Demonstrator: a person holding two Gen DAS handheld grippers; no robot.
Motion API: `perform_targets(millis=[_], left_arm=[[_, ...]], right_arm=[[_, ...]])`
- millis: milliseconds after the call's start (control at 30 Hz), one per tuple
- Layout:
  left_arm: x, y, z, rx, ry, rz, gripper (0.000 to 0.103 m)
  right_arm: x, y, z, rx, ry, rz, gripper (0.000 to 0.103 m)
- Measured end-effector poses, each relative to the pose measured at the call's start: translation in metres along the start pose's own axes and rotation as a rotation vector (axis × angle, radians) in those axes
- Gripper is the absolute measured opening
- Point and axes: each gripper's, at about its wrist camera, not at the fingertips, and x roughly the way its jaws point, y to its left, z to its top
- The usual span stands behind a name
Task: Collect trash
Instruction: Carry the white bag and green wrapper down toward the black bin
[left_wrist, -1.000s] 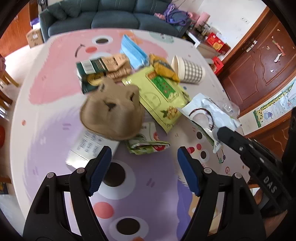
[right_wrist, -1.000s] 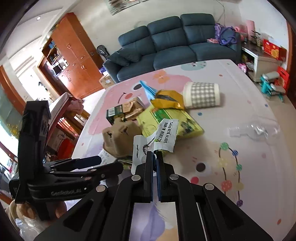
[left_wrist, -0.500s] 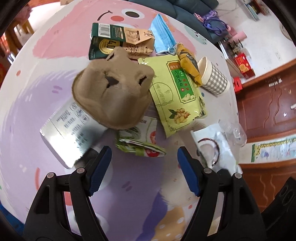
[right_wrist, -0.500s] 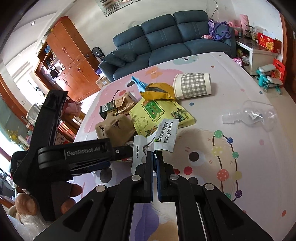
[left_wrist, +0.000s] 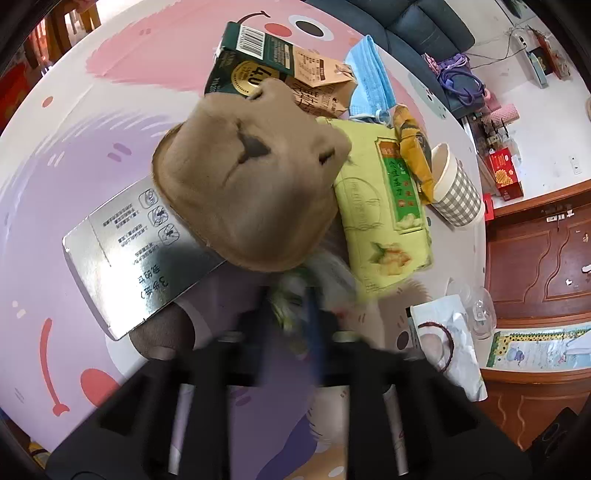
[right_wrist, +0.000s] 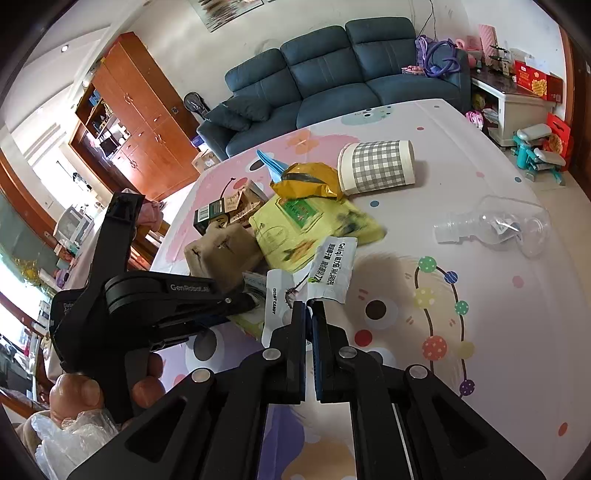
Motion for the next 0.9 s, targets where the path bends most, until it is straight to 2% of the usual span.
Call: perform_targets(millis=[133, 300, 500, 800, 900], left_arm=[[-0.018, -0.006, -0.007, 0.068, -0.067, 0.049, 0.005], [-0.041, -0.018, -0.021, 0.14, -0.096, 0.074, 0.002], [-0.076, -0.013, -0.044, 0.162, -0.124, 0.086, 0.002], [-0.134, -0.005, -0.106, 0.182, -0.175, 0.094, 0.002], [-0.148, -0.006, -0.137, 0.191, -0.184, 0.09, 0.002]], right_arm=[[-0.003, 0.002, -0.002, -0.007, 0.007, 0.007, 0.003], [-0.014, 0.009, -0.003, -0.031, 0.007, 0.028, 0.003], [-0.036, 0.024, -0.01, -0.07, 0.002, 0.061, 0.003], [-0.095, 0.036, -0.044, -0.13, 0.0, 0.111, 0.003], [-0.12, 0.034, -0.063, -0.151, 0.004, 0.126, 0.003]])
